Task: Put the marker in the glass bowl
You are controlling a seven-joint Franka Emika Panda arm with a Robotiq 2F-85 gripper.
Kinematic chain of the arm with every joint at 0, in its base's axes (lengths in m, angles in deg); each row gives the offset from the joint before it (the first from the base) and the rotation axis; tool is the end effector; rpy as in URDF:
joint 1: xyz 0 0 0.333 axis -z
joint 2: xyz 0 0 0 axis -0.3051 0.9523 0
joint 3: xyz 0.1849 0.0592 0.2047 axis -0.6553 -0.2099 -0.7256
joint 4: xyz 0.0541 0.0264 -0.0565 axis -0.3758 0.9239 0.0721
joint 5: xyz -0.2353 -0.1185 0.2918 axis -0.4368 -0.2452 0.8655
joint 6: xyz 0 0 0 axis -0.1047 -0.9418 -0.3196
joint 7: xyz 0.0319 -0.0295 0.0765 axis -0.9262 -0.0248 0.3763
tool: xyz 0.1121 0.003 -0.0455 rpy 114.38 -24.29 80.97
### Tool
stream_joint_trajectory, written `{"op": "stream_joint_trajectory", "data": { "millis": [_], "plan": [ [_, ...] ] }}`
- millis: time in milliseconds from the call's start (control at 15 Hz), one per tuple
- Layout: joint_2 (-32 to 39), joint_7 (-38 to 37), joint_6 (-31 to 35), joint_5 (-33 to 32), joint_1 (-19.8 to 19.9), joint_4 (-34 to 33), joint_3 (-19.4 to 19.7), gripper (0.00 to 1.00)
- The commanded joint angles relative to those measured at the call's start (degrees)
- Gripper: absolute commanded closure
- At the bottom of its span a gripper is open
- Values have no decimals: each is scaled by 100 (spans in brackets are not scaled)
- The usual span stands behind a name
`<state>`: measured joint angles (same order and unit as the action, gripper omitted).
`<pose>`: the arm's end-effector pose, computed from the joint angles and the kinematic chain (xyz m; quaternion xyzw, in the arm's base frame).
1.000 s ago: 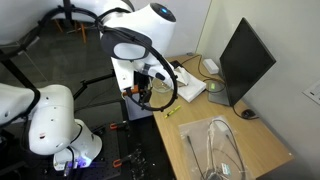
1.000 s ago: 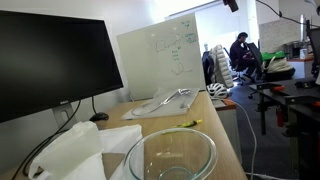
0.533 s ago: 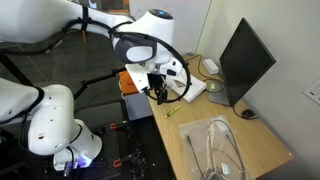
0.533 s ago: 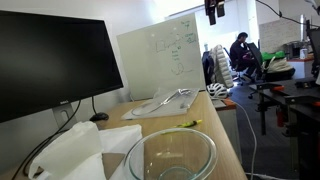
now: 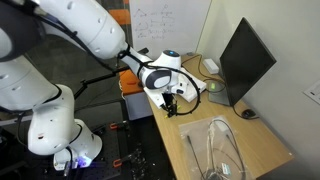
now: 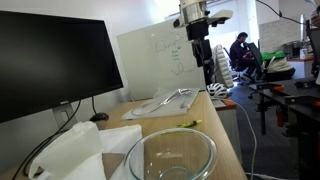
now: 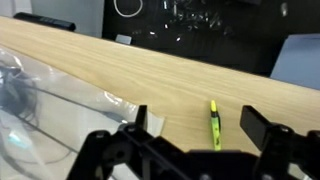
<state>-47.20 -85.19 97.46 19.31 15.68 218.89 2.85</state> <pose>0.4478 0.0385 0.2436 0.9909 0.1152 -0.0137 0.0687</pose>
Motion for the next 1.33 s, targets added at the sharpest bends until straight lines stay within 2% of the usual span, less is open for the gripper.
{"op": "stream_joint_trajectory", "data": {
  "millis": [0,200,533,600,667,1067,1267],
  "plan": [
    [984,156,230,-319,-3,-529,29,0],
    [1733,60,307,-621,-133,-1026,56,0],
    [2725,197,230,-460,-349,-1855,-29,3],
    [2881,236,225,-386,-370,-1998,-60,8],
    [3034,262,223,-352,-396,-2132,-86,26],
    [3686,385,81,-320,-514,-2698,-112,71],
    [3903,405,54,-314,-569,-2908,-113,65]
  ]
}}
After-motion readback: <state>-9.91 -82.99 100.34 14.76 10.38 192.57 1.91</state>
